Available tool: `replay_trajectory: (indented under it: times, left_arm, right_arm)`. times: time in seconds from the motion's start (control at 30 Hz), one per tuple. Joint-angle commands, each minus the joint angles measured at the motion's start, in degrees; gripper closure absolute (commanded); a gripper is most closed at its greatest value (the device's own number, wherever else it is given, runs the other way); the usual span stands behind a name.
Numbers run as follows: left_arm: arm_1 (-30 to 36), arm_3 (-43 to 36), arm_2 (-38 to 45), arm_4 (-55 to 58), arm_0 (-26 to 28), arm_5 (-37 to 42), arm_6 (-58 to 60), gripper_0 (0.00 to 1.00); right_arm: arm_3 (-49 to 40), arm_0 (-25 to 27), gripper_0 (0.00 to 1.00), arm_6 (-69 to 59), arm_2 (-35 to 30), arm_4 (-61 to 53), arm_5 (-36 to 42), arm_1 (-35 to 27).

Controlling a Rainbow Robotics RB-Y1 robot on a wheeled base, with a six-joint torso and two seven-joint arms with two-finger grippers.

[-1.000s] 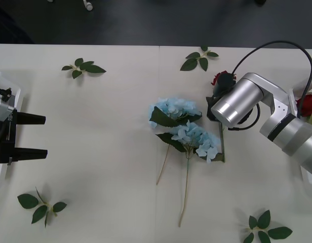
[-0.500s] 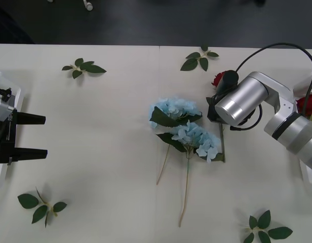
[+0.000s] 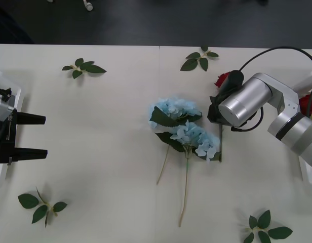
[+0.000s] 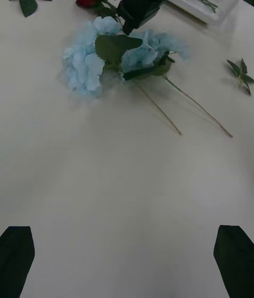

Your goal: Put the red flowers into the right box and the blue flowers into the left box

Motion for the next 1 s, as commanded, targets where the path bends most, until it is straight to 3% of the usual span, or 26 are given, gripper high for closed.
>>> replay_trajectory:
  times: [0.03, 0.47, 0.87, 1.0]
  left_arm:
    - [1.28, -0.76, -0.19, 0.41, -1.19, 0.17, -0.2, 0.0]
    - [1.28, -0.76, -0.19, 0.41, -1.19, 0.17, -0.2, 0.0]
    - [1.28, -0.76, -0.19, 0.41, -1.19, 0.17, -0.2, 0.0]
    - [1.28, -0.76, -0.19, 0.41, -1.19, 0.17, -0.2, 0.0]
  right_arm:
    - [0.79, 1.94, 1.0, 3.89, 0.51, -0.51, 0.31, -2.95]
    - [-10.9, 1.86, 1.0, 5.91, -1.6, -10.97, 1.8, -14.11]
    - [-22.33, 1.77, 1.0, 14.26, -10.91, -20.03, 7.34, -25.27]
    - [-23.91, 1.68, 1.0, 18.48, -14.16, -27.85, 7.25, -32.04]
